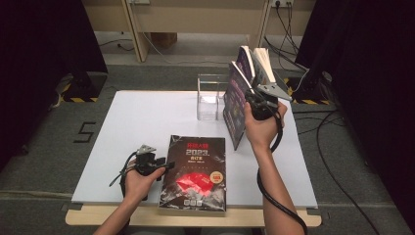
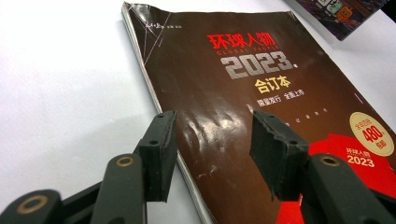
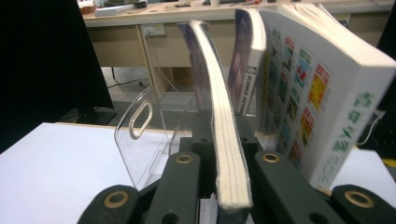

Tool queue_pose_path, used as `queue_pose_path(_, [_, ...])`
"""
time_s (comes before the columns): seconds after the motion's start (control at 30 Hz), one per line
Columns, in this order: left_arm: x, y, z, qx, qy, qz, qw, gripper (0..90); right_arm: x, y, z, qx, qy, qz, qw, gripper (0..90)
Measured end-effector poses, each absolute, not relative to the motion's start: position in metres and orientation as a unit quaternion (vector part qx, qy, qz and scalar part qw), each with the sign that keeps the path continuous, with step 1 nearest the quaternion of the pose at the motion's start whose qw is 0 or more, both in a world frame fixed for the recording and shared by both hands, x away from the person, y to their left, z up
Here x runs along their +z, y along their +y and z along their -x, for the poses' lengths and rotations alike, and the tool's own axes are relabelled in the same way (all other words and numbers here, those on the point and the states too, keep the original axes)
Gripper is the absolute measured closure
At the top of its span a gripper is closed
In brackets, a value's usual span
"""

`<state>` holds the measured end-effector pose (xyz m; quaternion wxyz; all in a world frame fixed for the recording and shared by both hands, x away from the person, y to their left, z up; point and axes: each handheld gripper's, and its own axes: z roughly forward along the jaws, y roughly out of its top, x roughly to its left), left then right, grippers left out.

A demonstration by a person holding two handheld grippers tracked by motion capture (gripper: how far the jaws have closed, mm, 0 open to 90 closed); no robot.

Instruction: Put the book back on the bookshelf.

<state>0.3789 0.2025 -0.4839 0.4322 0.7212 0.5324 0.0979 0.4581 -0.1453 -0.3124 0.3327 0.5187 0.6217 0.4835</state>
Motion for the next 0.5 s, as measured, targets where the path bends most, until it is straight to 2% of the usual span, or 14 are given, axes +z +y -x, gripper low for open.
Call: queue_pose_path(0.5, [-0.484, 0.205, -0.380, 0.097, 0.534, -0.720, 0.433, 50.3, -0.308, -0.134, -0.470, 0.510, 0.593, -0.507, 0.361, 84.2])
